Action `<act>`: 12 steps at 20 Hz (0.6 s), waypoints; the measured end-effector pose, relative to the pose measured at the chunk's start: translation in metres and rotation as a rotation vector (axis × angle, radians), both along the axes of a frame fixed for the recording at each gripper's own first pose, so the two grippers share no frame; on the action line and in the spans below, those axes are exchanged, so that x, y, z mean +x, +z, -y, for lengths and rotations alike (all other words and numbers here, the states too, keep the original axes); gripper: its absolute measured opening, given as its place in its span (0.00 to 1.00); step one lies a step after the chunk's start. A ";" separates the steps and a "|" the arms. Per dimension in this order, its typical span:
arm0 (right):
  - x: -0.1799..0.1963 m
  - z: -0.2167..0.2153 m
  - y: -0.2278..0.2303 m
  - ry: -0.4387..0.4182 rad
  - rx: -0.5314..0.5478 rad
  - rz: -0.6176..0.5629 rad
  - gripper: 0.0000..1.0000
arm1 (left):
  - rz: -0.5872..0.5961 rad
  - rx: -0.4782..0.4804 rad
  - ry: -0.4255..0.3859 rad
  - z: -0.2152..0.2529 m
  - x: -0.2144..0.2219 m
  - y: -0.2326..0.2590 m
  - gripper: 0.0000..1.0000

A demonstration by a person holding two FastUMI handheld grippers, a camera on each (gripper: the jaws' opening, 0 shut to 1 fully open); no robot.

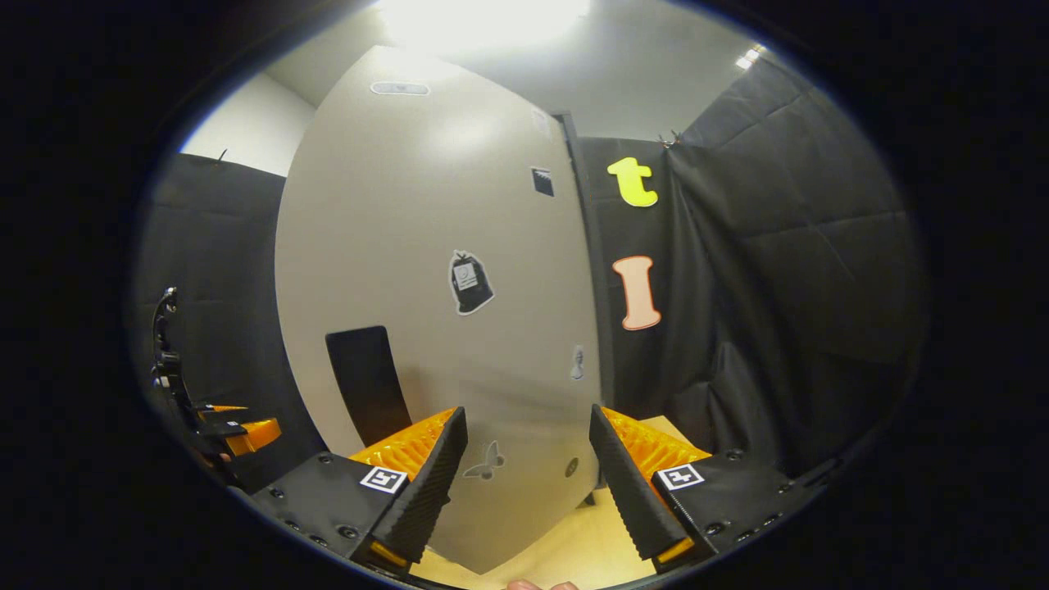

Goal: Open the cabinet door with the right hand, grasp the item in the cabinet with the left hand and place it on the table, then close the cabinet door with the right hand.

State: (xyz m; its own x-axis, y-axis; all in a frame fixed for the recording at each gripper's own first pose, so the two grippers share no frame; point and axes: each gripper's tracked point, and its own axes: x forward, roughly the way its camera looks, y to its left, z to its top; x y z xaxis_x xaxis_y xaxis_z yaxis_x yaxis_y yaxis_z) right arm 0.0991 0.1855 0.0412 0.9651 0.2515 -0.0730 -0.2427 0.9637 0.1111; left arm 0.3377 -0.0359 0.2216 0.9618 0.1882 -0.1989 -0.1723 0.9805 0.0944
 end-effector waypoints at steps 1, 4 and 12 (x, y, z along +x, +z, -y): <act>0.000 -0.010 -0.002 0.026 -0.012 -0.005 0.95 | 0.002 -0.006 0.000 -0.004 -0.001 0.000 0.96; 0.009 -0.024 -0.003 0.039 -0.038 -0.016 0.95 | 0.016 -0.020 -0.008 -0.011 -0.007 0.004 0.92; 0.029 0.008 -0.006 -0.089 -0.058 -0.013 0.97 | 0.038 -0.048 -0.037 0.012 0.007 0.004 0.94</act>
State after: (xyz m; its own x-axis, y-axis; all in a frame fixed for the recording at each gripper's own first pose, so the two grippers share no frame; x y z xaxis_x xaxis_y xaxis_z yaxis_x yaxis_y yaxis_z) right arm 0.1278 0.1773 0.0350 0.9822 0.1601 -0.0981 -0.1551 0.9863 0.0567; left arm 0.3445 -0.0483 0.2255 0.9750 0.1430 -0.1699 -0.1380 0.9896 0.0414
